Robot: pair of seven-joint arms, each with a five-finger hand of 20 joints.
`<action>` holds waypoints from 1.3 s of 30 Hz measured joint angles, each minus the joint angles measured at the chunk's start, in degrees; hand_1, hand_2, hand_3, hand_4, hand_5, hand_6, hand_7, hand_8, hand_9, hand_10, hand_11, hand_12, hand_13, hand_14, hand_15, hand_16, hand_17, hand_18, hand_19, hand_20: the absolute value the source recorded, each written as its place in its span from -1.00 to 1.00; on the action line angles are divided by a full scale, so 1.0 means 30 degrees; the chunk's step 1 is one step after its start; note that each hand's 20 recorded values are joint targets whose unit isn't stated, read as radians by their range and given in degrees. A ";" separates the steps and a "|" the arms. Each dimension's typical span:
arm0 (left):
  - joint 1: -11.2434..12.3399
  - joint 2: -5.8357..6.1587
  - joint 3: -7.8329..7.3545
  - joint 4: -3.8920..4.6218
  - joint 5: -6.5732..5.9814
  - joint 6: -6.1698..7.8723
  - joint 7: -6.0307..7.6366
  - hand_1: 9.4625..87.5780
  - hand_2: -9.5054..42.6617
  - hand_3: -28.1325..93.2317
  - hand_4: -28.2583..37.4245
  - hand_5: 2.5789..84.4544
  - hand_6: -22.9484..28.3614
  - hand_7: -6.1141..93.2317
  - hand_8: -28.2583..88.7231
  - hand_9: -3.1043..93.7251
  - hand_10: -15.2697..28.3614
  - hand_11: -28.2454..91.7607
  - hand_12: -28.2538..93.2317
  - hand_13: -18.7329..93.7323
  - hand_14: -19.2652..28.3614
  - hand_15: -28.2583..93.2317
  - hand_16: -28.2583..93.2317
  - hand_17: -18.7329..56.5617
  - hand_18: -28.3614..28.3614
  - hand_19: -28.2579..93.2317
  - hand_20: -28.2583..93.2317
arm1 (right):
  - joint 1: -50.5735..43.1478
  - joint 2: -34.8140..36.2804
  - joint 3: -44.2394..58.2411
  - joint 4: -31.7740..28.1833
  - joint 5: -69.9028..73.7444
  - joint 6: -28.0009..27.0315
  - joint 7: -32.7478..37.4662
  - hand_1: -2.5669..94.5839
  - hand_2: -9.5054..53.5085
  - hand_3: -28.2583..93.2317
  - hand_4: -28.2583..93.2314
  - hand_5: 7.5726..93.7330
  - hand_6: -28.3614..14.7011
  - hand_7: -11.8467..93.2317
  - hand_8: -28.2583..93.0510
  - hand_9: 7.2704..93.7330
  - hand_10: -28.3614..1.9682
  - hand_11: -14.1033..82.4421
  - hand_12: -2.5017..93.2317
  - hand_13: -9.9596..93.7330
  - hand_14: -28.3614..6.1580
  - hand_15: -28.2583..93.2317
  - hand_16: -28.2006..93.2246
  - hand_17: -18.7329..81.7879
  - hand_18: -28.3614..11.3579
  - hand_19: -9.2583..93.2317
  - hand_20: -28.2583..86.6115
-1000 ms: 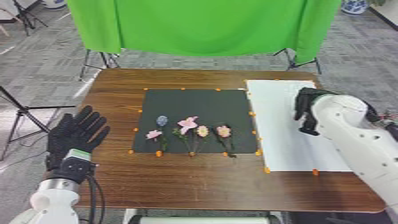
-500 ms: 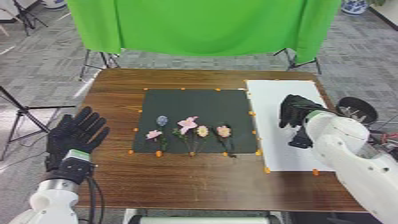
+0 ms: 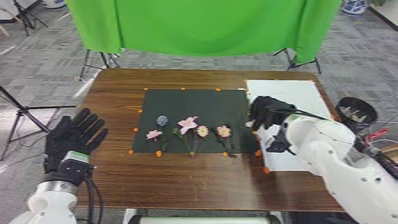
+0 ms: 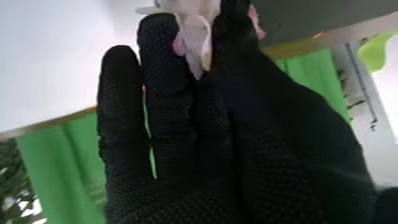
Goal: Arrange flowers
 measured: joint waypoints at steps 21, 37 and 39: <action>0.0086 -0.0055 -0.0089 -0.0009 -0.0032 0.0090 -0.0076 -0.45 -0.02 0.65 -1.00 0.04 0.29 -0.50 -0.69 -0.11 0.45 -0.03 -0.31 -0.15 0.51 0.29 -0.65 -0.67 0.60 0.17 -0.36 | -0.1292 -0.0406 0.0577 -0.1384 0.1284 -0.0875 0.0468 -0.08 -1.00 0.80 -1.00 -0.06 0.12 -0.37 -0.77 0.12 -0.19 -0.30 -0.56 0.31 -0.05 0.24 -0.20 0.02 -0.55 0.64 -0.11; 0.0257 -0.0066 -0.0636 0.0115 0.1150 -0.0177 -0.0554 -0.49 -0.05 0.64 -1.00 -0.03 0.26 -0.68 -0.67 -0.18 0.38 -0.27 -0.41 -0.30 0.30 -0.12 -0.72 -0.60 0.38 0.04 -0.45 | -0.3324 -0.0932 0.3418 -0.1884 0.5141 0.8434 -0.0658 -0.52 -0.46 0.77 -0.95 -0.26 0.00 -0.46 -0.73 -0.24 -0.44 -0.46 -0.62 -0.07 -0.35 -0.03 -0.32 -0.21 -0.51 0.19 -0.27; 0.0234 -0.0017 -0.0792 0.0213 0.1784 -0.0274 -0.0681 -0.51 -0.07 0.64 -1.00 -0.08 0.24 -0.70 -0.67 -0.26 0.34 -0.30 -0.42 -0.39 0.19 -0.18 -0.75 -0.61 0.28 -0.01 -0.47 | -0.3905 -0.1742 0.4924 -0.1776 0.8021 0.8911 -0.1974 -0.55 -0.46 0.78 -0.95 -0.27 0.01 -0.46 -0.72 -0.25 -0.42 -0.48 -0.63 -0.09 -0.35 -0.07 -0.31 -0.23 -0.51 0.12 -0.27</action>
